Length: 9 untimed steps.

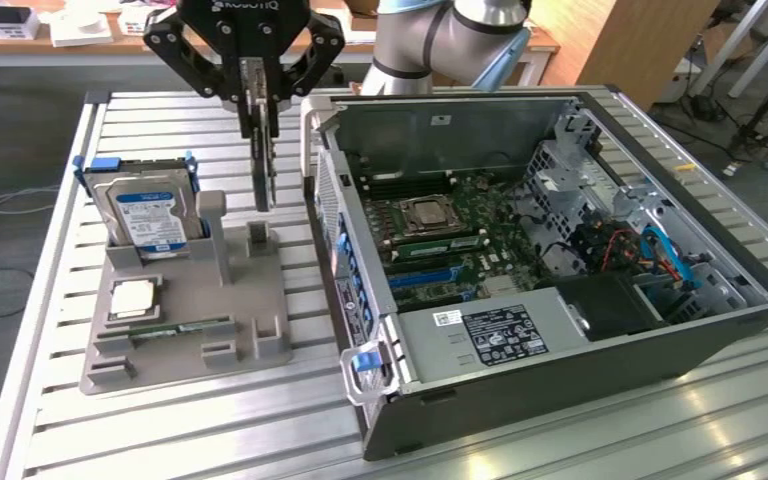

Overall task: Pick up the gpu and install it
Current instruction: 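Pick up the gpu and move the gpu toward the slot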

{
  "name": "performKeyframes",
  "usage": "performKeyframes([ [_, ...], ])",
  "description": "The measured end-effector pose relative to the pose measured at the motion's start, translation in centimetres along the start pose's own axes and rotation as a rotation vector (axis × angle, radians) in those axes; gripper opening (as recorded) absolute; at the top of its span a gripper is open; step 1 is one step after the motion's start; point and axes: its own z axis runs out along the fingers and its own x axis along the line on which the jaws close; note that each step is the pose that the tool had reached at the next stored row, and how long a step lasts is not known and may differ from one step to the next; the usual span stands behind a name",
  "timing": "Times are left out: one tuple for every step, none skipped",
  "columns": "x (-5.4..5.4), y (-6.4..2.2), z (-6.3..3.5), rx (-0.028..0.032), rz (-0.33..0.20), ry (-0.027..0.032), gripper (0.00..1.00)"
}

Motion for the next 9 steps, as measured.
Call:
performKeyframes([
  [-0.3, 0.02, 0.01, -0.0001, 0.0, -0.0001, 0.27],
  [-0.6, 0.03, 0.02, -0.0001, 0.0, -0.0001, 0.27],
  [-0.9, 0.05, 0.02, -0.0001, 0.0, 0.0, 0.27],
  [-1.1, 0.07, 0.03, -0.0001, 0.0, 0.0, 0.27],
  [-1.4, 0.09, 0.04, 0.0, 0.0, 0.0, 0.27],
  [-1.7, 0.11, 0.04, 0.0, 0.0, 0.0, 0.27],
  [-2.0, 0.13, 0.06, -0.0001, 0.0, 0.0, 0.27],
  [-2.3, 0.15, 0.07, -0.0001, 0.0, 0.0, 0.27],
  [-2.6, 0.17, 0.08, -0.0001, 0.0, 0.0, 0.27],
])
